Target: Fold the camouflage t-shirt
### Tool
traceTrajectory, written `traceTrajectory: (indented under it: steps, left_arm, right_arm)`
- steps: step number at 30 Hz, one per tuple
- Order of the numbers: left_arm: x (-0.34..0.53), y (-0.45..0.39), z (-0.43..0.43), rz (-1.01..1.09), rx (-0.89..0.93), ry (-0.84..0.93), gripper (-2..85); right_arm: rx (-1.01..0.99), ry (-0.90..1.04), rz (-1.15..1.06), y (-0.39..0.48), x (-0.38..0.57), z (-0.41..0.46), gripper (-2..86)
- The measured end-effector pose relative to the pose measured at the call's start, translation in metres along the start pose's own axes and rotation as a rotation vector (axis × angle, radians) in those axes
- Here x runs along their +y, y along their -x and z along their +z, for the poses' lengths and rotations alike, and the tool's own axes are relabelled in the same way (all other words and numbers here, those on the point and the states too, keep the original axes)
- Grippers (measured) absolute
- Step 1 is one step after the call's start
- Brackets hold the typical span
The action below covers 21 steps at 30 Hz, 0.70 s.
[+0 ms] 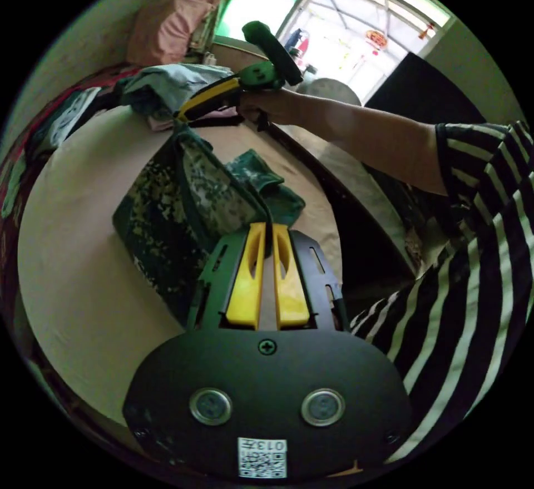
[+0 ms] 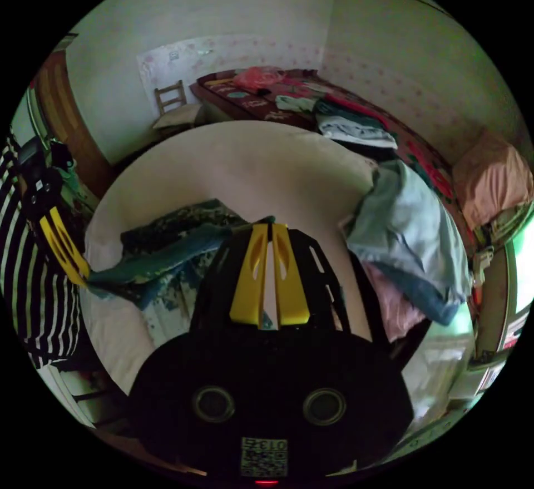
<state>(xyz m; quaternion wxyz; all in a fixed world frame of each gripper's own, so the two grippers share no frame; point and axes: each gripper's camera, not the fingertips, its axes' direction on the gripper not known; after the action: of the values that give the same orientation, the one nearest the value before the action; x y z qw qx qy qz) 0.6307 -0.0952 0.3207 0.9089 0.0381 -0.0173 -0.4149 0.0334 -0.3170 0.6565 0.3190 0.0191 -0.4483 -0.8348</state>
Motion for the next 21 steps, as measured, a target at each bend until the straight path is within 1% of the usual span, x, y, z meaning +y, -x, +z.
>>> traceTrajectory:
  steps: [2,7,10,12,15,19,21]
  left_arm:
    - [-0.029,-0.025,0.039,0.063,0.013,0.030,0.8]
    - [-0.072,-0.056,0.101,0.106,0.042,0.080,0.8]
    - [-0.094,-0.072,0.127,0.126,0.052,0.093,1.0]
    - [-0.103,-0.078,0.146,0.151,0.021,0.126,1.2]
    - [-0.115,-0.082,0.183,0.153,0.064,0.198,1.9]
    - [-0.133,-0.090,0.214,0.190,0.110,0.236,5.6]
    - [-0.139,-0.095,0.216,0.217,0.161,0.252,8.1]
  right_arm:
    - [0.010,0.023,0.027,-0.016,0.035,-0.003,0.7]
    - [0.008,0.033,0.082,-0.054,0.123,-0.010,0.7]
    - [-0.007,0.027,0.120,-0.072,0.159,-0.013,0.8]
    - [-0.015,0.035,0.120,-0.079,0.177,-0.010,0.9]
    - [-0.008,0.078,0.129,-0.086,0.203,-0.001,1.2]
    - [-0.003,0.126,0.190,-0.100,0.240,0.004,2.8]
    - [0.045,0.163,0.249,-0.107,0.257,-0.002,4.3]
